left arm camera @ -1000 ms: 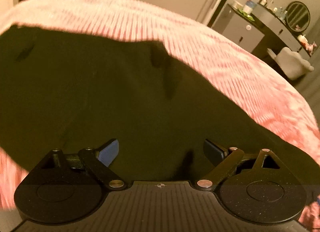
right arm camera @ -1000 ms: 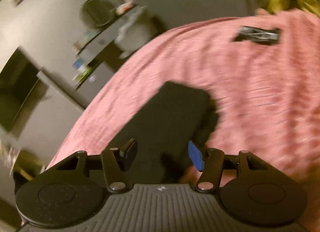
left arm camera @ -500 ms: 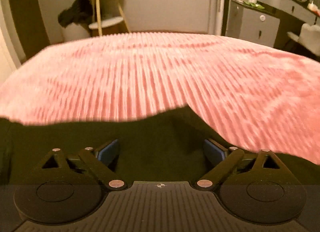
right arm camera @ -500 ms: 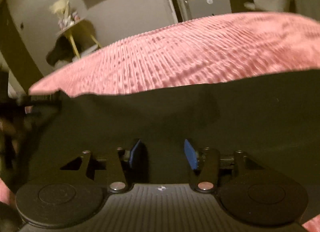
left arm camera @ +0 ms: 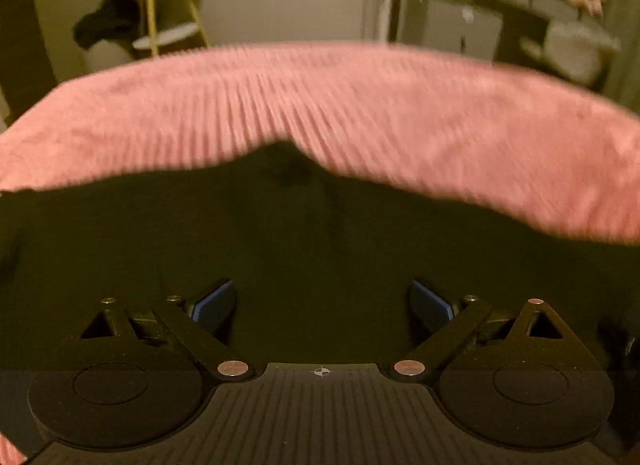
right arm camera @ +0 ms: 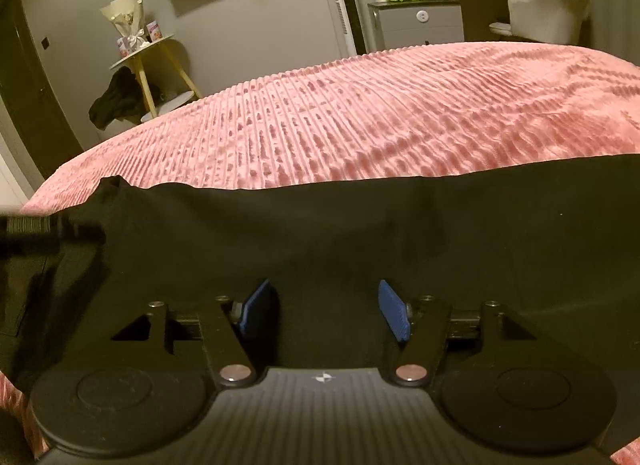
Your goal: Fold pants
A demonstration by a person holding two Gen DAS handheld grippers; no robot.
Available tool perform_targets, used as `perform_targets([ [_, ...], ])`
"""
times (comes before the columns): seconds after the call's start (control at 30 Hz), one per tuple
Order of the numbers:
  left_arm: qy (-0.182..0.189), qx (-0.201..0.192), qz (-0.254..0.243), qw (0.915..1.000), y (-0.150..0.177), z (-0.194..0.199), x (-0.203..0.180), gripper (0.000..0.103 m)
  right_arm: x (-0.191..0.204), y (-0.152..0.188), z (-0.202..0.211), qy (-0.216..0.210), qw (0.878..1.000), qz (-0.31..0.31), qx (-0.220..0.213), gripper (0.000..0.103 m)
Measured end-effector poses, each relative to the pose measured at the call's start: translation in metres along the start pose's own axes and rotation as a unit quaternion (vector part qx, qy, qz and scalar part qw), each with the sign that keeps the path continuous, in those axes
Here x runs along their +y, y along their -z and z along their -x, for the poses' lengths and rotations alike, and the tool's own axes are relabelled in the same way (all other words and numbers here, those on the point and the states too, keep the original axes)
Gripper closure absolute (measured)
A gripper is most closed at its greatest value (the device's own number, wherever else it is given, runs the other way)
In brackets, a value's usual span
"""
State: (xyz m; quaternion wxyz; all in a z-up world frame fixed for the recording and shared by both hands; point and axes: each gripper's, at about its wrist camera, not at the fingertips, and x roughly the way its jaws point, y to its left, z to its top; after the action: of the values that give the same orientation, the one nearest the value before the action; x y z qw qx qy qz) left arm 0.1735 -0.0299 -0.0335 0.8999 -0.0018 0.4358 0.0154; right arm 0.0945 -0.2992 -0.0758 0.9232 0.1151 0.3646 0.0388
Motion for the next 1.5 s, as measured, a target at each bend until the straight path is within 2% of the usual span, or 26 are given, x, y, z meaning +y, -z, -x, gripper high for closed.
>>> perform_targets([
  [0.17,-0.023,0.006,0.006,0.9997,-0.003,-0.013,-0.004,0.001,-0.002,0.000,0.001,0.000,1.000,-0.007,0.000,0.041],
  [0.37,-0.030,0.017,0.012,0.9993,-0.006,-0.011,0.002,0.000,-0.001,0.000,-0.001,-0.003,1.000,0.000,0.001,0.037],
  [0.47,0.005,0.034,0.057,0.9978,-0.007,0.005,0.027,0.005,-0.003,-0.002,0.006,-0.005,1.000,-0.023,0.018,0.037],
  [0.53,0.041,0.024,0.116,0.9921,-0.001,0.028,0.058,0.005,-0.008,-0.003,0.018,-0.046,0.997,-0.059,0.028,0.037],
  [0.6,0.052,0.006,0.151,0.9871,0.010,0.048,0.091,0.005,-0.017,0.001,0.031,-0.107,0.986,-0.119,0.036,0.036],
  [0.67,0.044,-0.013,0.172,0.9840,0.025,0.063,0.126,0.005,-0.025,0.004,0.033,-0.149,0.973,-0.171,0.046,0.036],
  [0.73,0.027,-0.010,0.197,0.9800,0.038,0.065,0.154,0.005,-0.034,0.006,0.027,-0.185,0.954,-0.230,0.060,0.033],
  [0.8,-0.004,-0.015,0.208,0.9781,0.050,0.062,0.176,0.006,-0.042,0.009,0.015,-0.205,0.937,-0.272,0.083,0.032],
  [0.87,-0.023,-0.014,0.194,0.9806,0.054,0.059,0.184,0.013,-0.052,0.015,0.006,-0.215,0.925,-0.303,0.086,0.034],
  [0.9,-0.044,-0.015,0.183,0.9820,0.053,0.061,0.181,0.011,-0.057,0.016,0.005,-0.218,0.921,-0.311,0.085,0.038],
  [0.93,-0.073,-0.010,0.172,0.9823,0.050,0.064,0.175,0.011,-0.063,0.016,0.007,-0.216,0.920,-0.316,0.082,0.041],
  [0.97,-0.072,-0.009,0.160,0.9844,0.047,0.069,0.168,0.010,-0.069,0.015,0.010,-0.204,0.925,-0.313,0.074,0.041],
  [1.0,-0.040,-0.015,0.154,0.9872,0.046,0.075,0.163,0.009,-0.075,0.013,0.014,-0.191,0.931,-0.305,0.064,0.041],
  [1.07,0.022,-0.024,0.158,0.9869,0.043,0.087,0.150,0.008,-0.097,0.010,0.026,-0.148,0.943,-0.295,0.035,0.041],
  [1.1,0.037,-0.030,0.164,0.9854,0.041,0.092,0.142,0.007,-0.109,0.010,0.030,-0.134,0.943,-0.304,0.028,0.041],
  [1.2,0.076,-0.050,0.186,0.9783,0.040,0.101,0.109,0.004,-0.161,0.016,0.044,-0.113,0.923,-0.368,-0.005,0.049],
  [1.27,0.105,-0.049,0.201,0.9728,0.045,0.097,0.087,0.002,-0.188,0.018,0.064,-0.069,0.920,-0.383,-0.040,0.049],
  [1.33,0.121,-0.023,0.204,0.9712,0.050,0.079,0.063,0.002,-0.215,0.022,0.085,-0.019,0.916,-0.394,-0.074,0.049],
  [1.4,0.115,0.005,0.210,0.9709,0.059,0.060,0.042,0.002,-0.243,0.032,0.101,-0.005,0.901,-0.423,-0.096,0.049],
  [1.43,0.106,0.007,0.205,0.9729,0.064,0.053,0.033,0.002,-0.258,0.038,0.111,0.001,0.890,-0.442,-0.110,0.049],
  [1.5,0.068,-0.010,0.149,0.9863,0.072,0.052,0.009,0.001,-0.277,0.043,0.130,0.022,0.882,-0.452,-0.133,0.049],
])
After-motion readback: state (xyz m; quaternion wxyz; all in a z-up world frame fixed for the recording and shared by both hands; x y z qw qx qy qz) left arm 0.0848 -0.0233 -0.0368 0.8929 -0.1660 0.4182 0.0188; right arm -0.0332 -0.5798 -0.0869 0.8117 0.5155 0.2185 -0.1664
